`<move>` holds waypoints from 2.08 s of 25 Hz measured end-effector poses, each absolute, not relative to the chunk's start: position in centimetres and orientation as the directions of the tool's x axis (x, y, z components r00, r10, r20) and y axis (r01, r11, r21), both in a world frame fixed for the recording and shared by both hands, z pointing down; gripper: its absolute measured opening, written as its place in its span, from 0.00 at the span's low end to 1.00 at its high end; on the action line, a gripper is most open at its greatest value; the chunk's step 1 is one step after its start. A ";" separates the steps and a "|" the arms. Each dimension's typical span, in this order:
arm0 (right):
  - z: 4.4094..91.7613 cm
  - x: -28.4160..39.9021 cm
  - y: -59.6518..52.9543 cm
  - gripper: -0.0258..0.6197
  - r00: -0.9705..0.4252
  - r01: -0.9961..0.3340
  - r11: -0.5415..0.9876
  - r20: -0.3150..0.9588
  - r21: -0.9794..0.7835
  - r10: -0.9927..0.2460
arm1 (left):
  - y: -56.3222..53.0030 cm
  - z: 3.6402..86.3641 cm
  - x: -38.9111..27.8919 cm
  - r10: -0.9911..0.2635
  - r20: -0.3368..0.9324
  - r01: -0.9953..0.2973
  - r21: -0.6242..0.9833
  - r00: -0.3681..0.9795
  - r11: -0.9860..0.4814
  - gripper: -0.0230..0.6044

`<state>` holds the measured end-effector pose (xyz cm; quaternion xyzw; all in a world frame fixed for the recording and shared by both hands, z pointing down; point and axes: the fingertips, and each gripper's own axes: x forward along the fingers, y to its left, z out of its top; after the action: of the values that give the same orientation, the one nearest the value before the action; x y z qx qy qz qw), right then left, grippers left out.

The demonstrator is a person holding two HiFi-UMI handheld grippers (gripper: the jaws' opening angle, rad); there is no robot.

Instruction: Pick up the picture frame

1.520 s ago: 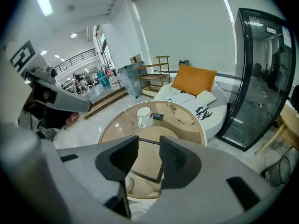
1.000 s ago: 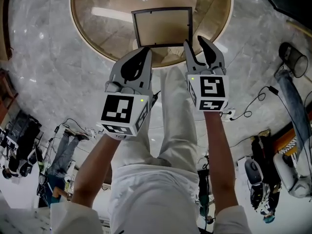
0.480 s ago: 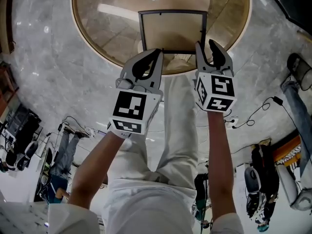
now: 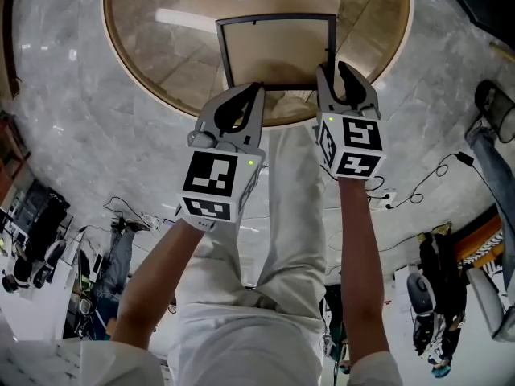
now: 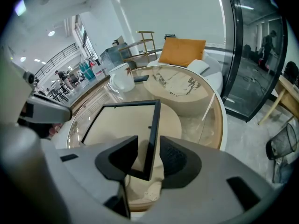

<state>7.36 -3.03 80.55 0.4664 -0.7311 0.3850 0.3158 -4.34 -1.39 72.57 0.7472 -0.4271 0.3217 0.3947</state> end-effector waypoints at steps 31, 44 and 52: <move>78.7 9.1 -2.9 0.10 -0.411 -0.904 0.086 0.796 -0.419 -0.445 | -2.1 68.0 -4.2 -0.417 0.793 -0.887 0.326 0.445 -0.327 0.04; 64.8 10.5 -3.5 0.10 -0.396 -0.910 0.124 0.740 -0.396 -0.544 | -2.2 57.3 -4.2 -0.469 0.760 -0.886 0.313 0.450 -0.342 0.04; 50.5 11.5 -5.0 0.10 -0.360 -0.923 0.162 0.639 -0.348 -0.680 | -3.1 45.7 -4.7 -0.562 0.694 -0.891 0.303 0.450 -0.338 0.04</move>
<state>11.45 -4.99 50.52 0.5396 -0.7430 0.3578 0.1699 -4.68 -3.10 45.69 0.7812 -0.4651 0.2426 0.3384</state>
